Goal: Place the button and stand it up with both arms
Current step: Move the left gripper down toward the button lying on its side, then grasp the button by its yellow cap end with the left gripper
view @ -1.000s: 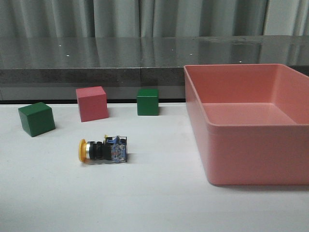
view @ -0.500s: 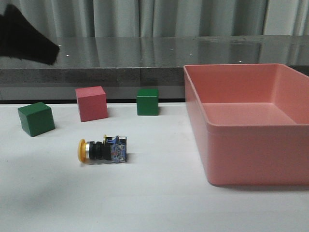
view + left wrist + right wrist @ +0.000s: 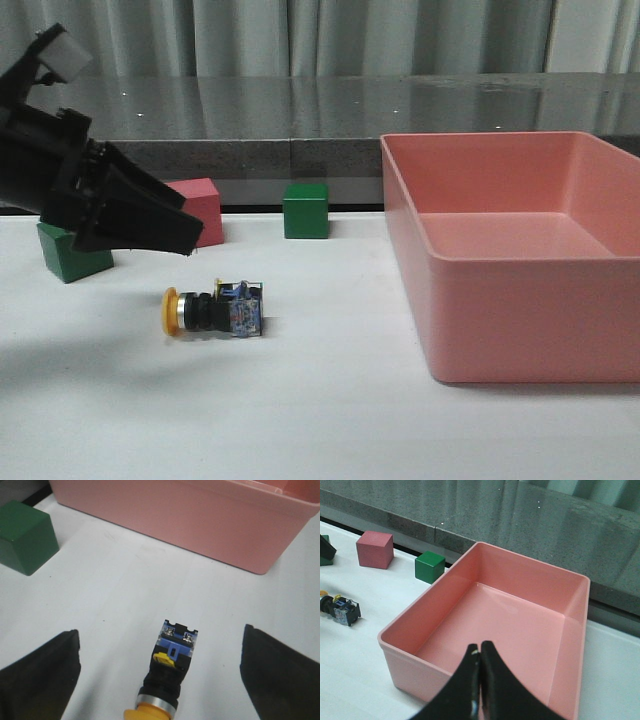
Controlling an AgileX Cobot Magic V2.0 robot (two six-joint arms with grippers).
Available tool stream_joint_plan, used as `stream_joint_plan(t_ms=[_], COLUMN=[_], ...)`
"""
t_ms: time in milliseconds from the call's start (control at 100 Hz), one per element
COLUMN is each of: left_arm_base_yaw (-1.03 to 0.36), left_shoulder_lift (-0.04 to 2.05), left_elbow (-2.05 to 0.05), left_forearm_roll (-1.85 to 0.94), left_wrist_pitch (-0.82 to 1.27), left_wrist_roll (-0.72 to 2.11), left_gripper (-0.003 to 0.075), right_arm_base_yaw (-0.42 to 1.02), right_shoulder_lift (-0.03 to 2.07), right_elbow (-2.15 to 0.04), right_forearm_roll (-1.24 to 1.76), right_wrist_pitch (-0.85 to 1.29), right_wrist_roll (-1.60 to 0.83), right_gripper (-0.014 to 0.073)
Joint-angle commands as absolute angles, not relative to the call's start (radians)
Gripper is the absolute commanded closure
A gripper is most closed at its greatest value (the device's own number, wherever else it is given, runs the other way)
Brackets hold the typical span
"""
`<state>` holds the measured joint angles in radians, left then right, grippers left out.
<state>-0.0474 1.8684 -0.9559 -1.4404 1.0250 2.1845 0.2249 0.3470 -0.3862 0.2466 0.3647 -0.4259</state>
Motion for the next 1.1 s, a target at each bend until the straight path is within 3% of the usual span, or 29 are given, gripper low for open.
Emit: stream_joint_plan(t_ms=[0, 1090], left_arm_base_yaw=[-0.055, -0.055], left_shoulder_lift=[1.882, 2.072], left_elbow=[-1.013, -1.032], left_forearm_roll=[-1.492, -1.445], left_wrist_pitch=[1.119, 1.117], left_wrist_roll=[2.189, 2.298], left_gripper=[0.0114, 0.0115], right_arm_base_yaw=[0.223, 0.223], right_shoulder_lift=[0.35, 0.35], right_elbow=[-0.413, -0.413], right_forearm_roll=[0.258, 0.258], right_wrist_pitch=[0.294, 0.294], right_wrist_roll=[-0.424, -0.424], right_gripper=[0.0706, 0.0706])
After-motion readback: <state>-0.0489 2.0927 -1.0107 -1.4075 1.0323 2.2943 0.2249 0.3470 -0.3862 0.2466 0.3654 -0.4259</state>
